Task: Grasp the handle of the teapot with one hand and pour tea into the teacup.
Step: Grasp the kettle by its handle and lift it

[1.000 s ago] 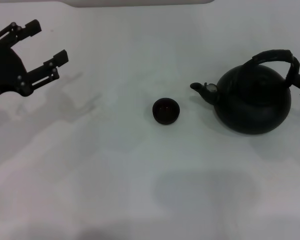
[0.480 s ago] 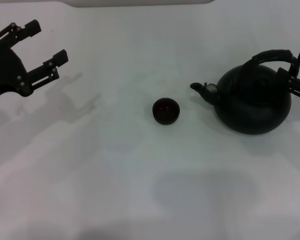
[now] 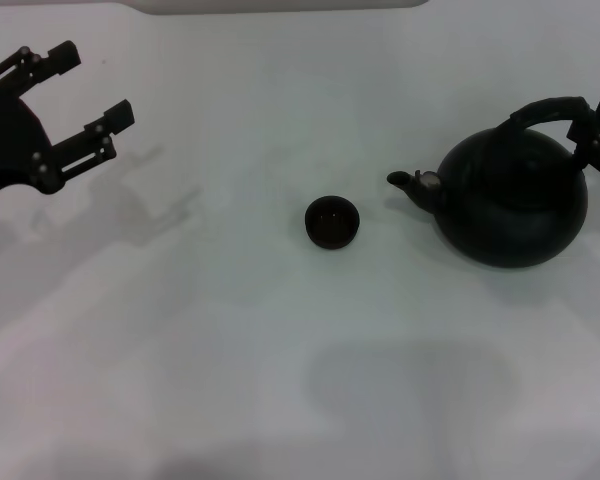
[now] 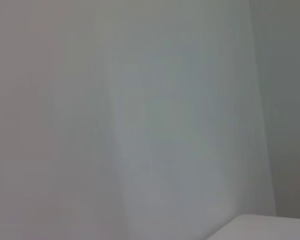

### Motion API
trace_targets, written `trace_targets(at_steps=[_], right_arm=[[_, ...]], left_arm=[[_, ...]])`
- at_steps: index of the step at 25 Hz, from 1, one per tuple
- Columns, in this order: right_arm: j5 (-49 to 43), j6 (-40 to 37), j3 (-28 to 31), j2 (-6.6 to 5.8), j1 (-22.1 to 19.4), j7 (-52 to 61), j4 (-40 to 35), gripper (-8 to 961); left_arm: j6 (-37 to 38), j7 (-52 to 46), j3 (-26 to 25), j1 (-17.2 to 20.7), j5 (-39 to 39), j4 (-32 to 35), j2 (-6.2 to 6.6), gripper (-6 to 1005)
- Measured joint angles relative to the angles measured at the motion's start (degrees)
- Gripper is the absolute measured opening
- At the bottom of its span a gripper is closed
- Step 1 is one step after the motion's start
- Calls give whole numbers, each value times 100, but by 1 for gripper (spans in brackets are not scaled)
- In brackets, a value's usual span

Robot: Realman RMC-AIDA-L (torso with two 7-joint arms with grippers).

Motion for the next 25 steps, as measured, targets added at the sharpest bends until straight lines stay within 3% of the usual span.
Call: trace_targets(at_steps=[9, 13, 21, 25], right_arm=[[-75, 105, -9, 23, 26, -190, 47, 385], [-163, 174, -31, 57, 240, -311, 290, 268], [-207, 278, -8, 199, 413, -720, 384, 252], [-189, 246, -24, 198, 393, -776, 276, 173]], left_arm=[[-8, 0, -3, -44, 16, -9, 2, 775], [-9, 1, -4, -69, 17, -24, 2, 775], [-10, 1, 8, -84, 17, -91, 2, 775], [-9, 0, 1, -64, 17, -137, 2, 775]])
